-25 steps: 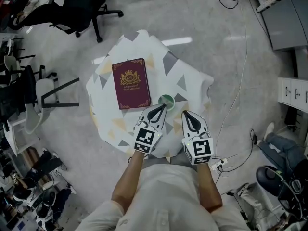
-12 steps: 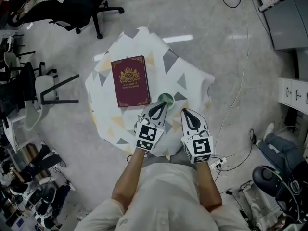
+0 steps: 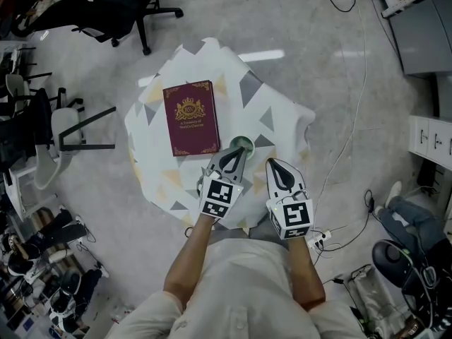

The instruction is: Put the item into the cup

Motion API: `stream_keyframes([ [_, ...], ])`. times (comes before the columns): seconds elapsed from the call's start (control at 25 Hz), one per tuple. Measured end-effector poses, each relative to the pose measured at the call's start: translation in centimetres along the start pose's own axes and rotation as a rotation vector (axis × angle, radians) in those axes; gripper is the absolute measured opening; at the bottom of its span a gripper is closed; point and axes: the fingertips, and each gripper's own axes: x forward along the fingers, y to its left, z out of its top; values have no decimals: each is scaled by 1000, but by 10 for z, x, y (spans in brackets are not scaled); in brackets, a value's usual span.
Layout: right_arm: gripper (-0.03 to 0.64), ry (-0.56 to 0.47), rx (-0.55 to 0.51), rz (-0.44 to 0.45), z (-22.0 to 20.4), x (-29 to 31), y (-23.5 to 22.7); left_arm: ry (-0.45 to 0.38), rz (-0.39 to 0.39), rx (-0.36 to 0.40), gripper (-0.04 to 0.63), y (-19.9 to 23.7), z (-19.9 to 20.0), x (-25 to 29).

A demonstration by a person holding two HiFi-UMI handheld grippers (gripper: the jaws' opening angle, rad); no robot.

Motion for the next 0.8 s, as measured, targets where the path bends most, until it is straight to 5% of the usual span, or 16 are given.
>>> stream_keyframes([
  [0.8, 6, -25, 4, -15, 5, -12, -2, 104, 15, 88, 23, -6, -7, 6],
])
